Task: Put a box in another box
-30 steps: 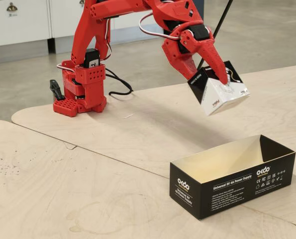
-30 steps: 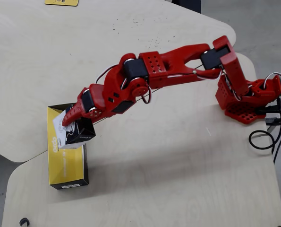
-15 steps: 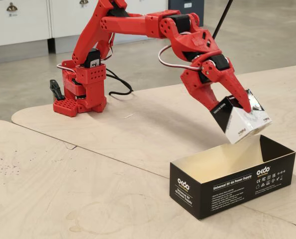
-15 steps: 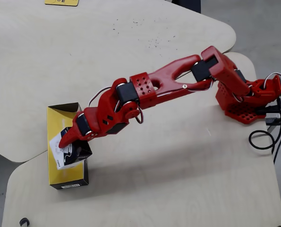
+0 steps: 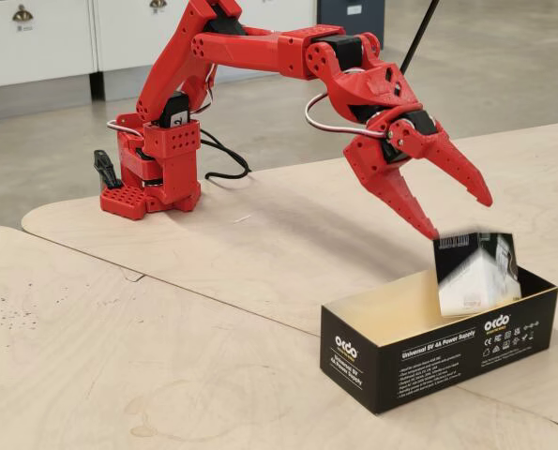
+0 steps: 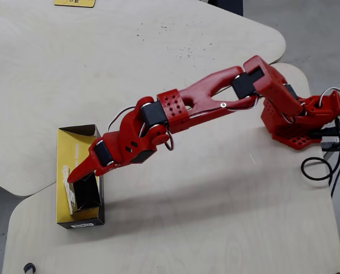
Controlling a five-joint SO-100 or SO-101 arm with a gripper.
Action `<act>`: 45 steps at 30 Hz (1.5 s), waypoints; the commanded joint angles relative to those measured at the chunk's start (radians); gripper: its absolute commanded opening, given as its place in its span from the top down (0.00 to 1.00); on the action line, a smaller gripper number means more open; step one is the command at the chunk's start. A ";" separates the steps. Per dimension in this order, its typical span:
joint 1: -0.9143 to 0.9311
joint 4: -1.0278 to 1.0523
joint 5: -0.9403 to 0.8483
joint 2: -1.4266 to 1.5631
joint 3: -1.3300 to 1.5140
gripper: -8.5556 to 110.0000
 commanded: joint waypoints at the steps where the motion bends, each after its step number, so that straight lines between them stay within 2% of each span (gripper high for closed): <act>1: 0.021 0.003 -0.009 0.132 0.014 0.59; 6: 0.018 0.078 -0.129 0.256 0.066 0.57; 12: -0.021 0.310 -0.365 0.488 0.161 0.57; 17: -0.054 0.500 -0.525 0.724 0.364 0.59; 20: -0.057 0.541 -0.581 0.877 0.560 0.61; 23: -0.048 0.509 -0.657 1.058 0.821 0.66; 28: 0.026 0.342 -0.805 1.347 1.259 0.75; 33: 0.057 0.272 -0.853 1.506 1.555 0.82; 37: 0.046 0.172 -0.882 1.609 1.767 0.93; 41: 0.061 0.115 -0.923 1.792 1.982 0.93; 45: 0.078 0.144 -0.959 1.982 2.134 0.93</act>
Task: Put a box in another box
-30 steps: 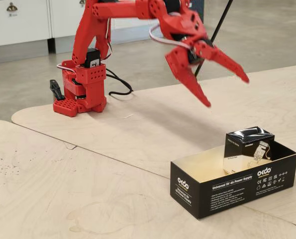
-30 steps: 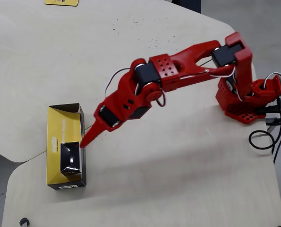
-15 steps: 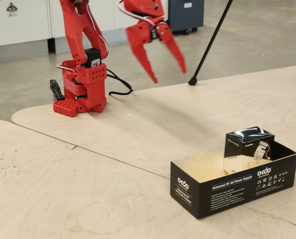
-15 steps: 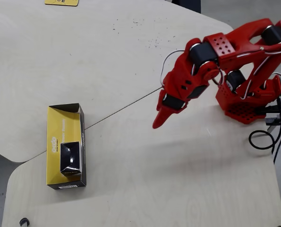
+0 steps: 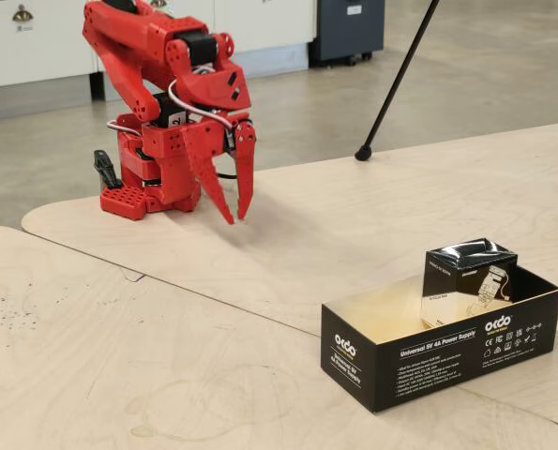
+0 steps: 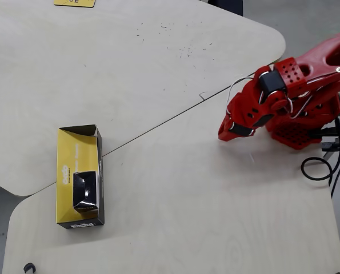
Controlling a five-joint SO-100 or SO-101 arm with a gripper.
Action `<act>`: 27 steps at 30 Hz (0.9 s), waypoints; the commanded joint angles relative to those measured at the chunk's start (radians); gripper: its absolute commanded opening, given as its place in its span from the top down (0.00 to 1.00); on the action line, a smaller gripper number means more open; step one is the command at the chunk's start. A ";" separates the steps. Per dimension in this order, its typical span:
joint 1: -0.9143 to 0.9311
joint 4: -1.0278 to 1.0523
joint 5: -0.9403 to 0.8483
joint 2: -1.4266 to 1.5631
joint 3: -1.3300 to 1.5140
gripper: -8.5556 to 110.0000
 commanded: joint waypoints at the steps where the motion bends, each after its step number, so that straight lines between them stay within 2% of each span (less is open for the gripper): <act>1: 0.009 0.038 -0.037 0.202 0.094 0.93; 7: -0.014 0.285 -0.046 0.503 0.140 0.93; 10: -0.038 0.359 -0.087 0.515 0.140 0.93; 15: -0.049 0.364 -0.146 0.515 0.140 0.93; 27: -0.049 0.364 -0.146 0.515 0.140 0.93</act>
